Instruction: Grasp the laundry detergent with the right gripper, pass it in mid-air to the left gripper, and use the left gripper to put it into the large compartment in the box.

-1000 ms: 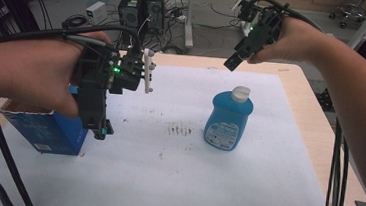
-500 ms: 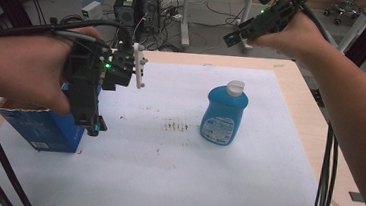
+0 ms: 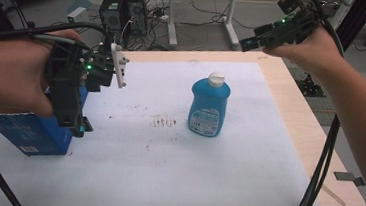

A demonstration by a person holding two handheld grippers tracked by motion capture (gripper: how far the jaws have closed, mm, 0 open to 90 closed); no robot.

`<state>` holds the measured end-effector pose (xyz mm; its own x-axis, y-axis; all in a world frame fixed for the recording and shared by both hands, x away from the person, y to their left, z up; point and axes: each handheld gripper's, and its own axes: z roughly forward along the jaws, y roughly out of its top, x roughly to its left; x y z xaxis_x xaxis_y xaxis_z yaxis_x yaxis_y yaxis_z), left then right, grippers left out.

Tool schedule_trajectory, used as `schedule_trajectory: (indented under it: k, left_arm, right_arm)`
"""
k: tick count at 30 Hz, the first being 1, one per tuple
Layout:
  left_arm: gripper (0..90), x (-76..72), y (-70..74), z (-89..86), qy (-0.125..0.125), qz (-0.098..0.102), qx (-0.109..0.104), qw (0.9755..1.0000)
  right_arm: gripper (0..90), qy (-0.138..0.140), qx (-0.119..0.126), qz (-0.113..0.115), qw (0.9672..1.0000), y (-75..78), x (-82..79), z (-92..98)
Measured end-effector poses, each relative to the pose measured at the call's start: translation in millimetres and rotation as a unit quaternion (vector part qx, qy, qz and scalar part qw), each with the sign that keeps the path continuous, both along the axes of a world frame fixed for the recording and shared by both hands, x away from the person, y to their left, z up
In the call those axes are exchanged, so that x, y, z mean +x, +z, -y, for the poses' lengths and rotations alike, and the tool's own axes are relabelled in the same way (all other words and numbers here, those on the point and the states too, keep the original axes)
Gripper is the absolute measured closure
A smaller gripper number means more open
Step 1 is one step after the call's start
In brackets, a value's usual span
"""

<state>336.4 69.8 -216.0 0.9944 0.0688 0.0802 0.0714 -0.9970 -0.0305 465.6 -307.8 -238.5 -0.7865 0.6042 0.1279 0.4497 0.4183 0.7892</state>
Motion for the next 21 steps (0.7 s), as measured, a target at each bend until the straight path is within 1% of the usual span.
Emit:
schedule_trajectory:
  k: [1, 7, 10, 15, 18, 19, 21]
  left_arm:
    - [13.8, -0.4, 0.3, -0.1, 0.001, -0.002, 0.000, 1.0000]
    - [13.8, -1.4, 1.3, -1.0, 0.004, 0.003, 0.001, 1.0000]
    - [13.8, -1.8, 0.8, -2.1, 0.006, 0.003, 0.001, 1.0000]
    - [13.8, -3.3, 2.2, -4.6, 0.008, 0.004, 0.000, 1.0000]
    - [13.8, -3.5, 2.6, -6.2, 0.008, 0.005, 0.001, 1.0000]
    - [13.8, -4.4, 2.4, -6.9, 0.013, 0.004, 0.000, 0.9999]
    - [13.8, -4.8, 2.3, -8.0, 0.013, 0.005, 0.000, 0.9999]
  right_arm:
    - [10.1, -0.001, 0.003, 0.002, 1.0000, -2.3, -4.4, 3.2]
    - [10.0, 0.001, 0.019, 0.006, 0.9998, -19.9, -27.5, 16.6]
    - [10.0, 0.003, 0.019, 0.008, 0.9998, -29.5, -37.0, 20.4]
    - [10.0, 0.006, 0.009, 0.006, 0.9999, -46.7, -48.8, 22.4]
    - [10.1, 0.014, 0.008, 0.005, 0.9999, -57.0, -55.2, 20.9]
    - [10.1, 0.018, 0.008, 0.004, 0.9998, -60.2, -56.7, 20.2]
    - [10.1, 0.023, 0.011, 0.004, 0.9997, -65.7, -59.3, 18.9]
